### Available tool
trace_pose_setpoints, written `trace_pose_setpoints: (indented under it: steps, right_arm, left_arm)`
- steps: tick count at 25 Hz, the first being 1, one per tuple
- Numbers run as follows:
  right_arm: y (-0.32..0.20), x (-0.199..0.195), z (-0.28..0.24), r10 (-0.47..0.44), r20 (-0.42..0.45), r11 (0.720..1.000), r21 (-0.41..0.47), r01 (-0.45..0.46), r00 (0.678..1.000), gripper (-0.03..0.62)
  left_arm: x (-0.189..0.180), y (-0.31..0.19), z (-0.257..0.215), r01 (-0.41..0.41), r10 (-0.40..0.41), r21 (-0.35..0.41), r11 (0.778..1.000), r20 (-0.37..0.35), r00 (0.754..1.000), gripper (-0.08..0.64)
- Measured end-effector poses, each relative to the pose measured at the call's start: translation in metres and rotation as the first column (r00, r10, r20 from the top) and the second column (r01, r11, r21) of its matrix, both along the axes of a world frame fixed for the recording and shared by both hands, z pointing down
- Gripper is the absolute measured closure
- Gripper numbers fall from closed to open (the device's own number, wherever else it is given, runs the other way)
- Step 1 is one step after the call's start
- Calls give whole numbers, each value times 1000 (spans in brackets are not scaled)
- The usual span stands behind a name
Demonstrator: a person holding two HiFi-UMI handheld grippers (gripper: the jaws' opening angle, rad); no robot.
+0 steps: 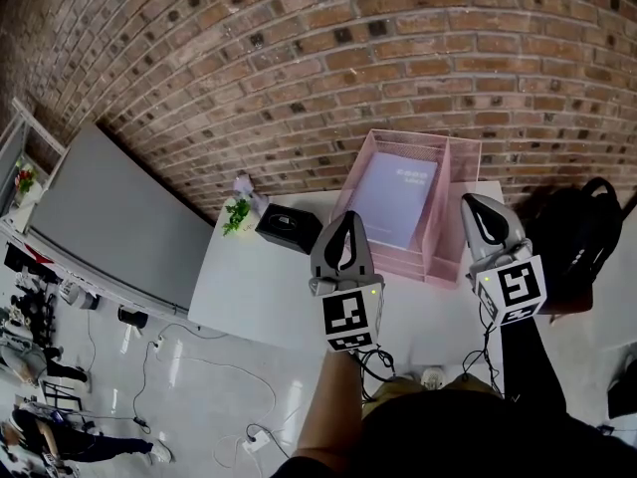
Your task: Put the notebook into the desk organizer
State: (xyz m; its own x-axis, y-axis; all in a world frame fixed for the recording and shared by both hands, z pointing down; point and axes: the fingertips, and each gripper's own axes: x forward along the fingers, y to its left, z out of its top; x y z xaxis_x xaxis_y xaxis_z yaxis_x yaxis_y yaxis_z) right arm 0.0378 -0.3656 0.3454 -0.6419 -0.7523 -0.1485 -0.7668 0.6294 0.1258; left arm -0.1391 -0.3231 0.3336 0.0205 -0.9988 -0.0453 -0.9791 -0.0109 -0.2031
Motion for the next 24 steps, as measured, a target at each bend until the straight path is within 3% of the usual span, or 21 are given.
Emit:
trace_pose_setpoints:
  steps: [24]
  right_arm:
    - [-4, -2, -3, 1, 15, 1000, 1, -1, 1000, 592]
  left_arm:
    - [-1, 0, 2, 1, 0, -11, 1000, 13, 1000, 552]
